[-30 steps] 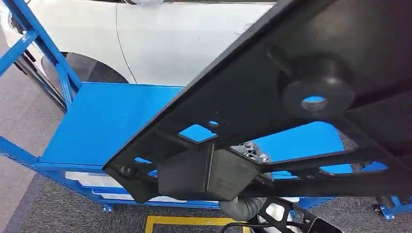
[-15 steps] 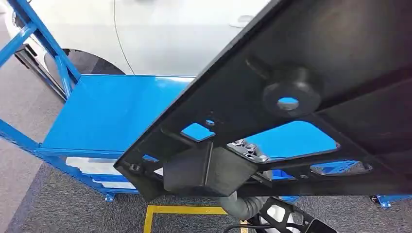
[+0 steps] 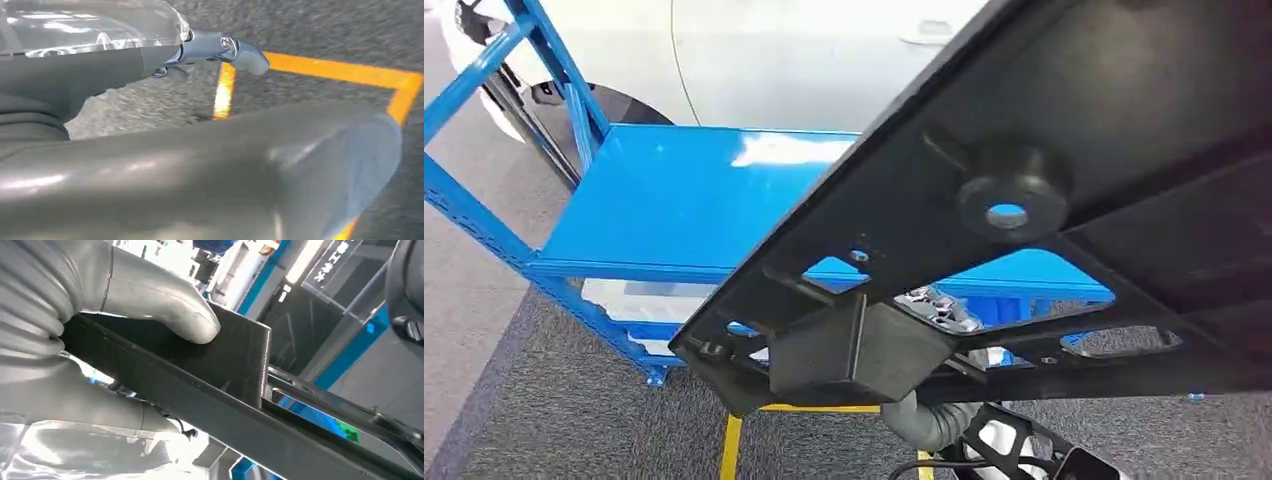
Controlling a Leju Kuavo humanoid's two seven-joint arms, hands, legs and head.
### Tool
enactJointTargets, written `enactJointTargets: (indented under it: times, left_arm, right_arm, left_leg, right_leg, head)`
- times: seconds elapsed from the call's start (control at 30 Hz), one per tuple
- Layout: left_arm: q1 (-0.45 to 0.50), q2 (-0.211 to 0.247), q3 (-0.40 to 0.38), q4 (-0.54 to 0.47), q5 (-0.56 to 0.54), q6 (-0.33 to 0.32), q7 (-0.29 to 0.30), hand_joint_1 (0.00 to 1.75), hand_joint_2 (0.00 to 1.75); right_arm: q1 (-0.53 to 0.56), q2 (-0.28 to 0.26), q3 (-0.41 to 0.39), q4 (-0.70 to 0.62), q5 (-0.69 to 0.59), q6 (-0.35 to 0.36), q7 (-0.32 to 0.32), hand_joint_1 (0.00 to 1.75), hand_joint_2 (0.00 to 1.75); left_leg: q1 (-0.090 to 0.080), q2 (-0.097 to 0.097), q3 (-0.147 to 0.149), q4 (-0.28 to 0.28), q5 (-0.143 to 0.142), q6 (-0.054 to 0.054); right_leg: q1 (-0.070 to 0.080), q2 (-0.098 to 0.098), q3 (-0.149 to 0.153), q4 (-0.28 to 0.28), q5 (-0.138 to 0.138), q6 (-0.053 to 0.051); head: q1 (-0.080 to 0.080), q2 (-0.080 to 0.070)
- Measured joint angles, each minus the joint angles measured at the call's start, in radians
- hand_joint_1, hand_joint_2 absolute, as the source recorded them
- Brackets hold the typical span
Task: Take the parts from the cabinet and place them on the table.
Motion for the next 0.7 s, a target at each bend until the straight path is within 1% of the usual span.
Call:
enactJointTargets:
  times: [0.03,0.07,0.1,0.13,0.17,0.2,0.23,0.27,0.3,0.33,0.37,0.4,0.43,0.47,0.5,0.53,0.57,0.6,0.63,0.67,0.7]
  left_arm:
    - [-0.001,-0.001,-0.001,0.0,-0.001,0.001,0.002,0.0,0.0]
    - [0.0,-0.004,-0.002,0.0,-0.002,0.002,0.003,0.0,0.0]
    - [0.002,-0.004,-0.001,0.0,-0.002,0.004,0.006,0.0,0.0]
    - [0.002,-0.004,-0.001,0.0,-0.002,0.005,0.008,0.0,0.0]
    - [0.002,-0.005,-0.001,0.0,-0.003,0.006,0.01,0.0,0.0]
    - [0.005,-0.004,-0.001,0.0,-0.004,0.01,0.01,0.0,0.0]
    - [0.006,-0.004,-0.001,0.0,-0.004,0.011,0.011,0.0,0.0]
    - [0.008,-0.006,-0.001,0.0,-0.005,0.012,0.013,0.0,0.0]
    - [0.008,-0.006,-0.001,0.0,-0.006,0.012,0.013,0.0,0.0]
    - [0.007,-0.007,-0.001,0.0,-0.008,0.012,0.013,0.0,0.0]
    - [0.007,-0.007,-0.001,0.0,-0.008,0.012,0.013,0.0,0.0]
    - [0.007,-0.006,-0.001,0.0,-0.008,0.013,0.013,0.0,0.0]
    - [0.007,-0.006,-0.001,0.0,-0.008,0.013,0.014,0.0,0.0]
    - [0.007,-0.006,-0.001,0.0,-0.008,0.013,0.013,0.0,0.0]
    - [0.006,-0.006,-0.001,0.0,-0.008,0.012,0.011,0.0,0.0]
    - [0.005,-0.006,-0.002,0.0,-0.01,0.011,0.009,0.0,0.0]
    - [0.002,-0.006,-0.002,0.0,-0.011,0.009,0.007,0.0,0.0]
    - [0.001,-0.006,-0.002,0.0,-0.011,0.008,0.005,0.0,0.0]
    - [0.003,-0.007,-0.002,0.0,-0.011,0.007,0.002,0.0,0.0]
    - [0.004,-0.007,-0.002,0.0,-0.012,0.005,0.002,0.0,0.0]
    - [0.005,-0.007,-0.002,0.0,-0.011,0.005,0.001,0.0,0.0]
  right_arm:
    - [0.0,-0.001,-0.003,-0.002,0.0,0.005,0.0,1.75,1.75]
    - [0.0,-0.002,-0.003,-0.002,-0.002,0.013,0.0,1.75,1.75]
    - [0.003,-0.003,-0.004,-0.002,-0.003,0.013,0.0,1.75,1.75]
    - [0.003,-0.005,-0.005,-0.002,-0.005,0.014,0.0,1.75,1.75]
    - [0.005,-0.005,-0.006,-0.001,-0.005,0.016,0.0,1.75,1.75]
    - [0.007,-0.006,-0.006,0.001,-0.004,0.018,0.0,1.75,1.75]
    - [0.006,-0.006,-0.006,0.002,-0.003,0.02,0.0,1.75,1.75]
    - [0.007,-0.006,-0.006,0.003,-0.004,0.021,0.0,1.75,1.75]
    - [0.008,-0.007,-0.007,0.004,-0.004,0.022,0.0,1.75,1.75]
    - [0.009,-0.007,-0.007,0.006,-0.004,0.023,0.0,1.75,1.75]
    - [0.01,-0.008,-0.007,0.008,-0.004,0.026,0.0,1.75,1.75]
    - [0.013,-0.009,-0.007,0.01,-0.004,0.026,0.0,1.75,1.75]
    - [0.015,-0.011,-0.007,0.012,-0.004,0.027,0.0,1.75,1.75]
    - [0.017,-0.012,-0.007,0.014,-0.004,0.028,0.0,1.75,1.75]
    - [0.017,-0.013,-0.007,0.016,-0.005,0.029,0.0,1.75,1.75]
    - [0.017,-0.014,-0.007,0.016,-0.007,0.029,0.0,1.75,1.75]
    - [0.017,-0.014,-0.007,0.016,-0.01,0.029,0.0,1.75,1.75]
    - [0.018,-0.016,-0.007,0.016,-0.013,0.029,0.0,1.75,1.75]
    - [0.017,-0.017,-0.007,0.016,-0.015,0.029,0.0,1.75,1.75]
    - [0.017,-0.018,-0.007,0.016,-0.015,0.029,0.0,1.75,1.75]
    - [0.019,-0.02,-0.007,0.016,-0.015,0.03,0.0,1.75,1.75]
  left_leg:
    - [0.0,0.0,-0.007,0.006,0.007,-0.004]
    - [-0.004,-0.001,-0.015,0.012,0.012,-0.01]
    - [-0.003,0.0,-0.013,0.006,0.025,-0.017]
    - [0.0,0.0,-0.015,0.004,0.032,-0.023]
    - [0.001,0.0,-0.016,0.0,0.043,-0.028]
    - [0.0,-0.003,-0.022,0.001,0.043,-0.034]
    - [0.003,-0.003,-0.034,0.019,0.004,-0.037]
    - [0.004,-0.003,-0.05,0.07,-0.064,-0.04]
    - [0.006,-0.003,-0.067,0.142,-0.13,-0.043]
    - [0.006,-0.003,-0.08,0.213,-0.177,-0.047]
    - [0.006,-0.003,-0.087,0.275,-0.197,-0.05]
    - [0.007,-0.003,-0.08,0.311,-0.18,-0.051]
    - [0.007,-0.003,-0.054,0.302,-0.14,-0.053]
    - [0.008,-0.003,-0.008,0.256,-0.099,-0.052]
    - [0.008,-0.003,0.05,0.184,-0.076,-0.05]
    - [0.008,-0.004,0.12,0.094,-0.09,-0.046]
    - [0.002,-0.004,0.187,-0.015,-0.14,-0.04]
    - [0.001,-0.007,0.184,-0.014,-0.142,-0.031]
    - [-0.002,-0.007,0.176,-0.021,-0.137,-0.028]
    - [-0.005,-0.007,0.172,-0.015,-0.132,-0.021]
    - [0.001,-0.007,0.168,-0.021,-0.119,-0.011]
  right_leg:
    - [0.001,0.0,0.074,-0.091,-0.023,-0.007]
    - [0.009,0.001,0.119,-0.173,-0.056,-0.01]
    - [0.011,0.001,0.106,-0.158,-0.044,-0.014]
    - [0.014,0.001,0.104,-0.164,-0.043,-0.018]
    - [0.016,0.001,0.098,-0.16,-0.035,-0.025]
    - [0.005,-0.003,0.089,-0.171,-0.017,-0.036]
    - [0.005,-0.007,0.076,-0.172,-0.005,-0.045]
    - [0.006,-0.007,0.062,-0.171,0.007,-0.053]
    - [0.007,-0.007,0.046,-0.171,0.02,-0.053]
    - [0.008,-0.007,0.03,-0.171,0.033,-0.054]
    - [0.009,-0.007,0.013,-0.169,0.045,-0.053]
    - [0.009,-0.008,-0.008,-0.166,0.058,-0.052]
    - [0.009,-0.008,-0.026,-0.163,0.07,-0.05]
    - [0.008,-0.008,-0.044,-0.159,0.082,-0.046]
    - [0.008,-0.007,-0.059,-0.155,0.091,-0.042]
    - [0.008,-0.007,-0.067,-0.148,0.1,-0.037]
    - [0.013,-0.006,-0.075,-0.144,0.107,-0.03]
    - [0.012,-0.009,-0.07,-0.149,0.116,-0.023]
    - [0.01,-0.011,-0.071,-0.149,0.124,-0.018]
    - [0.008,-0.011,-0.071,-0.154,0.135,-0.013]
    - [0.011,-0.01,-0.073,-0.154,0.141,-0.005]
  head:
    - [0.0,0.0]
    - [0.0,0.0]
    - [0.0,0.0]
    - [0.0,0.0]
    - [0.0,0.0]
    - [0.0,0.0]
    - [0.0,0.0]
    - [0.0,0.0]
    - [0.0,0.0]
    - [0.0,0.0]
    - [0.0,0.0]
    - [0.0,0.0]
    - [0.0,0.0]
    - [0.0,0.0]
    - [0.0,0.0]
    - [0.0,0.0]
    - [0.0,0.0]
    - [-0.001,0.0]
    - [0.0,0.0]
    - [0.0,0.0]
    - [0.0,0.0]
